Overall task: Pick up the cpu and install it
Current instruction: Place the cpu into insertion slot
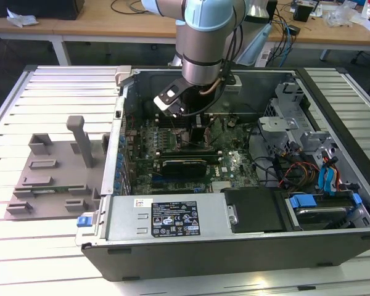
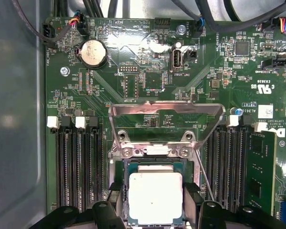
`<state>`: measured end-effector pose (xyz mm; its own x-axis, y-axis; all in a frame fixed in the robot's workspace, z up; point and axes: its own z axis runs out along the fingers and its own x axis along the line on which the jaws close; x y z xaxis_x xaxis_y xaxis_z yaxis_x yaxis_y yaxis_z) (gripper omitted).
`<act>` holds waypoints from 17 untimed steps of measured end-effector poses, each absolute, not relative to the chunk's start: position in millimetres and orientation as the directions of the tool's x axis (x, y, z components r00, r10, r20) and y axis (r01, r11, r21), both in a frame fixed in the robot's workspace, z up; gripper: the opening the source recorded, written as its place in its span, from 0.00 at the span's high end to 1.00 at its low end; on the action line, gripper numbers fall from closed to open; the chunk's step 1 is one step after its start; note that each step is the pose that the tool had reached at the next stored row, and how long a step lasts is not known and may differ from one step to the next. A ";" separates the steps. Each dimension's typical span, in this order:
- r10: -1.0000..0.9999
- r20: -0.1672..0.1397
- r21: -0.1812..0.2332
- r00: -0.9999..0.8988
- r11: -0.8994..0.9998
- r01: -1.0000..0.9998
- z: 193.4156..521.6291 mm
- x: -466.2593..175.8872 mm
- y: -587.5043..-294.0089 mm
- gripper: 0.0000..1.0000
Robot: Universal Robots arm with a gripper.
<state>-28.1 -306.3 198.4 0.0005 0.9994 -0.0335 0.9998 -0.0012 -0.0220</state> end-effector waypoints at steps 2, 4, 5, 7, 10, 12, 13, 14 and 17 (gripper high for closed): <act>0.999 -0.033 -0.022 0.000 -0.001 1.000 198.4 -28.1 -306.3 0.38; 0.999 -0.033 -0.021 0.001 -0.001 1.000 203.8 -28.3 -306.2 0.38; 0.999 -0.033 -0.021 0.001 -0.001 1.000 203.9 -28.4 -306.3 0.38; 0.999 -0.034 -0.021 0.001 -0.001 1.000 211.2 -28.4 -306.3 0.38; 1.000 -0.022 -0.021 0.000 -0.001 1.000 221.5 -28.4 -306.1 0.47; 1.000 -0.003 -0.021 0.001 -0.001 1.000 221.6 -28.7 -308.9 0.71; 1.000 -0.001 -0.021 0.000 0.000 1.000 221.6 -28.8 -311.0 0.71; 1.000 -0.001 -0.021 0.000 0.000 1.000 221.6 -28.9 -312.6 0.77; 1.000 -0.005 -0.023 -0.001 0.001 1.000 218.2 -28.9 -313.5 0.89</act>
<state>-28.9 -313.5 218.2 -0.0011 1.0000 -0.0055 0.9997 0.0010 -0.0233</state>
